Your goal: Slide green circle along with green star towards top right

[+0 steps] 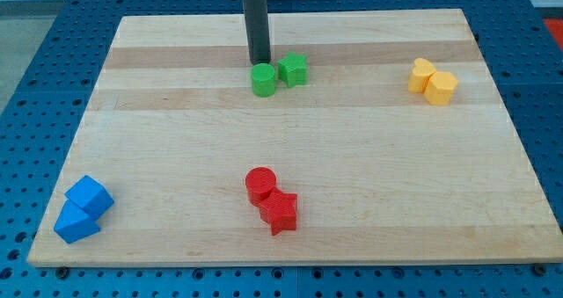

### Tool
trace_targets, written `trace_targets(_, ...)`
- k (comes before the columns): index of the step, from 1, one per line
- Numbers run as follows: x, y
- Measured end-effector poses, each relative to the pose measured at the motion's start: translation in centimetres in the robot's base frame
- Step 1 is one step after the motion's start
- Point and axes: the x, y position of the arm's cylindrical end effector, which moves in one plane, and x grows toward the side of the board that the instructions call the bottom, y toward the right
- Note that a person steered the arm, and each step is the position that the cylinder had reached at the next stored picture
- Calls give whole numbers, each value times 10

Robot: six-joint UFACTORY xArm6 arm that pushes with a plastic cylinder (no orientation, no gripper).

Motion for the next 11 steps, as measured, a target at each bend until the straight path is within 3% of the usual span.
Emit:
trace_targets(2, 15, -55)
trace_targets(3, 50, -59)
trace_targets(5, 57, -37)
trace_targets(8, 49, 59)
trace_targets(11, 49, 61)
